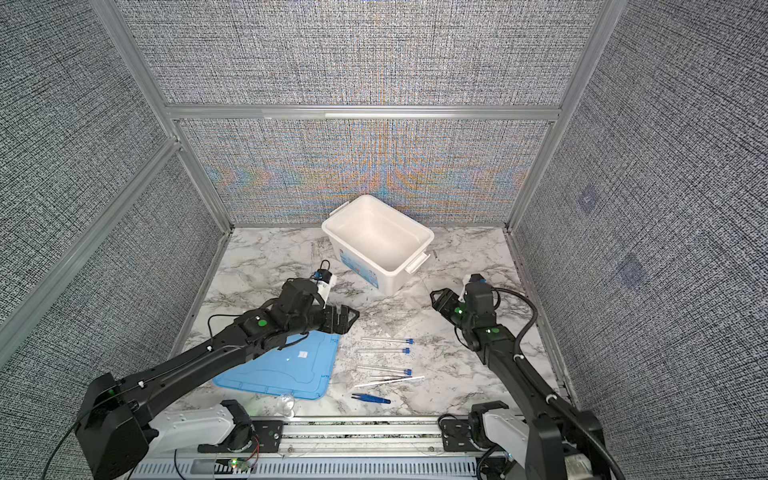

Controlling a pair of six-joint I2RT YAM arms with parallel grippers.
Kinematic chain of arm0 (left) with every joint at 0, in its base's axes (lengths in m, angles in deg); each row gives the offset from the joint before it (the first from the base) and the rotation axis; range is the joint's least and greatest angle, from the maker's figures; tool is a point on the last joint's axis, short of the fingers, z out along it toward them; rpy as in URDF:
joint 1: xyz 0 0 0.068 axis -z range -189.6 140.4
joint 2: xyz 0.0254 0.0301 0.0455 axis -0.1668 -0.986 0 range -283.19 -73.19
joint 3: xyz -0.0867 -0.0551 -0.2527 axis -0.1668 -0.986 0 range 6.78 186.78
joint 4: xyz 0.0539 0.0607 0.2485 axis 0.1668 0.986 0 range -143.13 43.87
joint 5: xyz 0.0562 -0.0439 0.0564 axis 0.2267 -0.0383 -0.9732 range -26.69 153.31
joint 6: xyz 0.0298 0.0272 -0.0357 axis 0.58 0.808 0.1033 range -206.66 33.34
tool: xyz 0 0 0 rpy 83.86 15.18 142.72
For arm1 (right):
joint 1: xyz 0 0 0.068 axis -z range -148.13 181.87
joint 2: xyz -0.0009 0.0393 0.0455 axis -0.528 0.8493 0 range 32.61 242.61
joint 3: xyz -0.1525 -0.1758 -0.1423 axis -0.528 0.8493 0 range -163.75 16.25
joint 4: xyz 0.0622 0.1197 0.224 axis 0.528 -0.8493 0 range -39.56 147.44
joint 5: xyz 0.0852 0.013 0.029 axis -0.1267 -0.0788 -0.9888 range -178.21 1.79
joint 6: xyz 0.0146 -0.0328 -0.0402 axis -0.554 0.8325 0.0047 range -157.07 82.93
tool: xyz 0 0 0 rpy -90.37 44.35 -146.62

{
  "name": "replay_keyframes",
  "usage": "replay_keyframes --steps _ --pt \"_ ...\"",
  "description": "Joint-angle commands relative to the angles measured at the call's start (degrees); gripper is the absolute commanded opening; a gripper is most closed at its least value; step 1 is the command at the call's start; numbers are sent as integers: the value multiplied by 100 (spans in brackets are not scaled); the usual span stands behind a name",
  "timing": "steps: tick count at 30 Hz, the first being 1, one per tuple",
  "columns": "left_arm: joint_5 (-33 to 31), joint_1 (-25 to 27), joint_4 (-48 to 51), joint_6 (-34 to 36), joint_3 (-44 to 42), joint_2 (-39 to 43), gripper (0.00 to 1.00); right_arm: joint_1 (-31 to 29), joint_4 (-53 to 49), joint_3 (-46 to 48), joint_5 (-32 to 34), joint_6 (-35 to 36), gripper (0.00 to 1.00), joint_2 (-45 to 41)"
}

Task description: Organize the chemistry lab equipment

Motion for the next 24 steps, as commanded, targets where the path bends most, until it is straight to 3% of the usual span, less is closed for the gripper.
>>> replay_keyframes --steps 1,5,18,24 --pt "242 61 -4 -246 4 -184 99 90 -369 -494 -1281 1080 58 828" --pt "514 80 -827 -518 -269 -491 98 94 -97 -953 -2049 1383 47 1954" --pt "646 108 -1145 -856 316 -1741 97 256 -722 -1732 -2244 2286 55 2993" --pt "740 108 -1407 -1031 425 -2143 98 252 -515 -1824 -2434 2195 56 3307"
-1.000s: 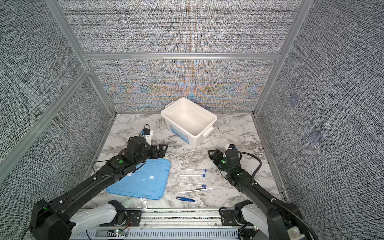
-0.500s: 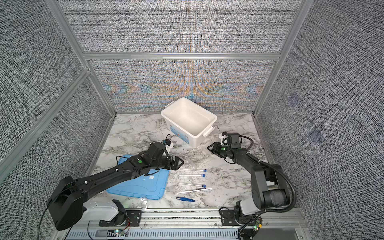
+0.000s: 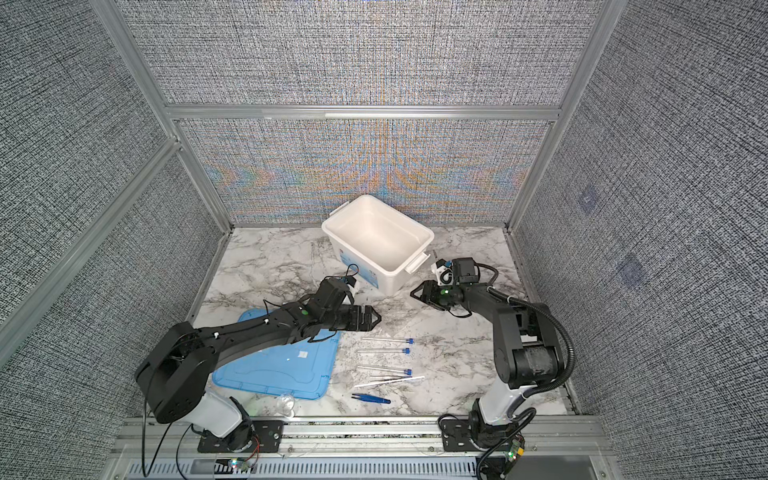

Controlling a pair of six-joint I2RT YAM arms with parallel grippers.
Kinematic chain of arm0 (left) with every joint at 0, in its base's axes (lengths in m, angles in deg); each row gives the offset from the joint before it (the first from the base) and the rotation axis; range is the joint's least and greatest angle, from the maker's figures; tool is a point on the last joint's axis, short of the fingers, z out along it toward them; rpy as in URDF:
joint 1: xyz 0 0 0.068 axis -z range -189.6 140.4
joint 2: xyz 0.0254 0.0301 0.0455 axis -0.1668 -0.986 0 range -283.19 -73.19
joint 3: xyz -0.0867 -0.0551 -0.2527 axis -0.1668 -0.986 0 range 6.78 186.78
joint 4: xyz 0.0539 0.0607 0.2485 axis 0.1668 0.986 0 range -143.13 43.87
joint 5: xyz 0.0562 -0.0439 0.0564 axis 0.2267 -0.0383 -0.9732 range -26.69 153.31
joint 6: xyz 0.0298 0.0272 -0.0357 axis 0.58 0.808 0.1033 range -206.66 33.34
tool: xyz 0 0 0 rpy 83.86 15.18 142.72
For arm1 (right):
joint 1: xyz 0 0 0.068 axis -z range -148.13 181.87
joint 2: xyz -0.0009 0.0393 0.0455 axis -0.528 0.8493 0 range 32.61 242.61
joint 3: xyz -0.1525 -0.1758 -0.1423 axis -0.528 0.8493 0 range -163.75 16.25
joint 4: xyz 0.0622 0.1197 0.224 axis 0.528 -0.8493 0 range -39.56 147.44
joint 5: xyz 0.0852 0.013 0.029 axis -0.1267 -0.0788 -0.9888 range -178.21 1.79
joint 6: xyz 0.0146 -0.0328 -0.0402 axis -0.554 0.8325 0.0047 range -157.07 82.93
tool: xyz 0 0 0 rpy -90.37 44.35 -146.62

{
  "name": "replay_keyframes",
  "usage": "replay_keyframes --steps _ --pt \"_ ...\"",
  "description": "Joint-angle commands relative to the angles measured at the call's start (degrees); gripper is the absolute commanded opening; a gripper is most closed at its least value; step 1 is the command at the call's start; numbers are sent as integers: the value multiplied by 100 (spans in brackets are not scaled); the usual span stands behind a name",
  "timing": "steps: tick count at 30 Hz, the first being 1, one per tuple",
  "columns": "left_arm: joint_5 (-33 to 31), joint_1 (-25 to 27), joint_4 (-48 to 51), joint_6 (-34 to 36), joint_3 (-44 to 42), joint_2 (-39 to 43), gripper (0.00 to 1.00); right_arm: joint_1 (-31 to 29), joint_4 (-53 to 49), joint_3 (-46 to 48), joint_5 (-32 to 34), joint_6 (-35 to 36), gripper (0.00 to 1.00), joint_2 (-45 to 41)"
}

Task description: Organize the chemistry lab equipment

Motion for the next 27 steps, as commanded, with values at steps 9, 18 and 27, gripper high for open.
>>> replay_keyframes --steps 9,18,27 --pt "-35 -4 247 -2 390 -413 97 -159 314 351 -522 6 56 105" --pt "-61 -20 776 -20 600 -584 90 -336 365 1036 -615 -81 55 -420" --pt "109 -21 892 -88 646 -754 85 -365 342 829 -533 -87 55 -420"
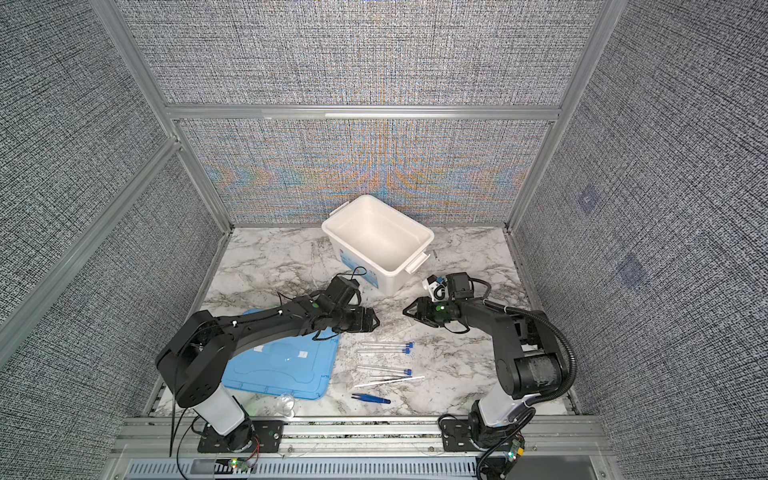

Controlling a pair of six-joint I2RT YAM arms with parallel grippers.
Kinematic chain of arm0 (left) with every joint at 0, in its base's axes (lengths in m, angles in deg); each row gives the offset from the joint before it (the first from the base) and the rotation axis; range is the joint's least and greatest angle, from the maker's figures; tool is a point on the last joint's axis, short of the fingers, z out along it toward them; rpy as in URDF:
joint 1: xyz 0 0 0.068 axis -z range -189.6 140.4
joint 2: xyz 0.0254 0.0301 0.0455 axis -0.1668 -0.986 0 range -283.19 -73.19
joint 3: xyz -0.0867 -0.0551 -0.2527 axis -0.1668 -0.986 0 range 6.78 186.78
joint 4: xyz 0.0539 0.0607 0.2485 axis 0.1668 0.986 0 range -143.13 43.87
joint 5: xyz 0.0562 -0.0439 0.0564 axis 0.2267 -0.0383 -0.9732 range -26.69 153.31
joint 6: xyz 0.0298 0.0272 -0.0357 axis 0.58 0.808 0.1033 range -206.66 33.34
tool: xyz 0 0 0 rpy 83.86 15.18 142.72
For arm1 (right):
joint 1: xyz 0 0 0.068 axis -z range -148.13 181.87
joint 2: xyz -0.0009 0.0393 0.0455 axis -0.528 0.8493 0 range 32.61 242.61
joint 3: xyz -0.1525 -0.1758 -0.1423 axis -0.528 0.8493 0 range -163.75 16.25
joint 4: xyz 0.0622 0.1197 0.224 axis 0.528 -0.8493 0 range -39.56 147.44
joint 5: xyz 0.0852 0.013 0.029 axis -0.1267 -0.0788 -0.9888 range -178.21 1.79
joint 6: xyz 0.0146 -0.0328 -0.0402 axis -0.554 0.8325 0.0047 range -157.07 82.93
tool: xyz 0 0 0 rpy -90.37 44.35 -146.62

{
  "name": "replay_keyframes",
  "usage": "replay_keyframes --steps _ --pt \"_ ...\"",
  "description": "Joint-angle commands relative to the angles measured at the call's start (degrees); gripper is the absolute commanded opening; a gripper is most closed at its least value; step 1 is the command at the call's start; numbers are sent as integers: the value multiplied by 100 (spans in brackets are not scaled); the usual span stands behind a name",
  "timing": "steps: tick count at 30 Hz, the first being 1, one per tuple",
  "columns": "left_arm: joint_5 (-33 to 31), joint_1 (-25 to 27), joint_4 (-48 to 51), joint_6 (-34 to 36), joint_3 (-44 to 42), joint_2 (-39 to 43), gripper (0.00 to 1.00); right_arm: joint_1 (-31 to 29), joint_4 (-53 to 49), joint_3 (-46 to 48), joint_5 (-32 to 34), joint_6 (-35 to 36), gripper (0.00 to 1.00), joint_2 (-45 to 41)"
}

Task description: Organize the chemistry lab equipment

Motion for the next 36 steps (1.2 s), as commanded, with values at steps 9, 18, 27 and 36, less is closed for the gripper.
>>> replay_keyframes --steps 9,18,27,36 --pt "204 -21 -121 84 413 -461 83 -120 427 13 -166 -244 52 141" --pt "148 -82 -435 26 347 -585 83 -336 576 4 -288 -344 51 226" --pt "62 -176 -820 -20 248 -707 83 -641 612 149 -208 -323 50 101" --pt "-216 -345 -822 16 145 -539 84 -640 -143 148 778 -83 51 -288"
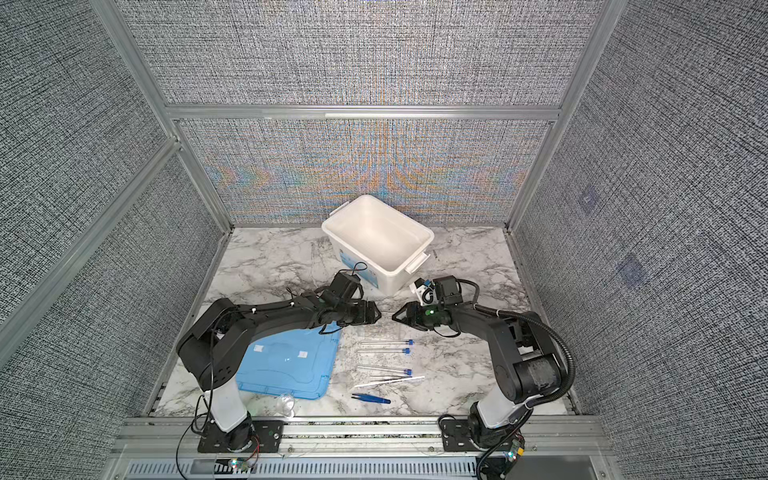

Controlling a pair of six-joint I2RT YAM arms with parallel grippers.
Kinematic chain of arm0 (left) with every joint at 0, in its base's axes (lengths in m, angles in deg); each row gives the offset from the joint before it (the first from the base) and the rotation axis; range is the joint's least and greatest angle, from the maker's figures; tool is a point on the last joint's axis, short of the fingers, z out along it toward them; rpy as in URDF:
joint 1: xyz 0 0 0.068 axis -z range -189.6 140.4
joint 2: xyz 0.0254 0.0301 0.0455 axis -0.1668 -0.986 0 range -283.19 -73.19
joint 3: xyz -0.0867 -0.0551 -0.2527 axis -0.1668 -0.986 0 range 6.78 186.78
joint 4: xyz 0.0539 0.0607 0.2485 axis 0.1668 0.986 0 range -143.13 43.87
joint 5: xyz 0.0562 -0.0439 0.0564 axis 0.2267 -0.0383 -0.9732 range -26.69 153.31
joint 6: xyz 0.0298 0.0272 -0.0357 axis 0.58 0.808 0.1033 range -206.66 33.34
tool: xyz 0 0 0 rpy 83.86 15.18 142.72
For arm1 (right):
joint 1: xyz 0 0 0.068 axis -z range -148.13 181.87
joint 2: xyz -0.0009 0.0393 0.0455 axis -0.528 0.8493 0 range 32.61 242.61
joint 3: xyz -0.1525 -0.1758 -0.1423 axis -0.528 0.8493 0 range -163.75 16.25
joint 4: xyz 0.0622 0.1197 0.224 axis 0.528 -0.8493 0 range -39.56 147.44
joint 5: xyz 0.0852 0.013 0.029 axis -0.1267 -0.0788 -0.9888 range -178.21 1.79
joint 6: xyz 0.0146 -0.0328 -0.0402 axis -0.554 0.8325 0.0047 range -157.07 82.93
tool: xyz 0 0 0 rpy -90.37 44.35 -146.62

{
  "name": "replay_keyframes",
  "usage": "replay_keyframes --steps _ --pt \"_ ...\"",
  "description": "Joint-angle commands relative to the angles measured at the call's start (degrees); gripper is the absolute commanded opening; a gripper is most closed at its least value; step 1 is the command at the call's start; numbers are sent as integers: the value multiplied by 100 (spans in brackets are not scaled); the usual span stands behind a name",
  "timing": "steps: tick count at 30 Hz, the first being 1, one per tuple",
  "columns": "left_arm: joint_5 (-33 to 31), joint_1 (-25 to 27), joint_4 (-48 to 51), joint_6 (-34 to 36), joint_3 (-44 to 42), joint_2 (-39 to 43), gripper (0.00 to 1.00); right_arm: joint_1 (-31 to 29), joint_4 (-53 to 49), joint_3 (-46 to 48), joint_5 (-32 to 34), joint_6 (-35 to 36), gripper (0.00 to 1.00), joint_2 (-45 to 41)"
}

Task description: Organize the chemistry lab equipment

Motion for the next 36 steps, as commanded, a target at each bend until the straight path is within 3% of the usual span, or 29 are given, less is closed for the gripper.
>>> replay_keyframes --steps 1,6,12,13,15,17,20,21,25,29,33,36 --pt "-130 -65 -106 39 -63 137 86 -5 -806 -169 857 281 52 -196" --pt "-449 -153 -96 69 -361 620 91 -6 -1927 -498 1974 719 63 -832" --pt "-1221 -211 524 122 -478 1491 95 -20 -2968 -835 3607 741 77 -1740" --pt "-1418 -219 686 80 -475 1635 96 -15 -3072 -872 3857 880 82 -1891" --pt "-1870 -229 1107 146 -436 1937 98 -3 -3421 -1045 5024 1130 98 -2142" --pt "-2257 -229 1391 327 -417 2247 99 161 -3903 -1287 6083 731 99 -2258" --pt "-2843 -224 1495 575 -533 2737 99 447 -4527 -1426 6939 -478 99 -2372" --pt "-3010 -229 1356 731 -645 2903 99 546 -4666 -1438 6943 -824 99 -2369" --pt "-3684 -229 849 1322 -1090 3443 99 863 -5282 -1829 5543 -1139 98 -2148" --pt "-4249 -229 237 1854 -1594 3988 99 299 -5732 -1902 4751 -1803 95 -2074" --pt "-4317 -229 -827 2480 -2271 4373 99 -394 -5967 -1596 4049 -3337 91 -2097" --pt "-4273 -229 -1191 2673 -2515 4455 99 -804 -5309 -954 3239 -4584 85 -2196"
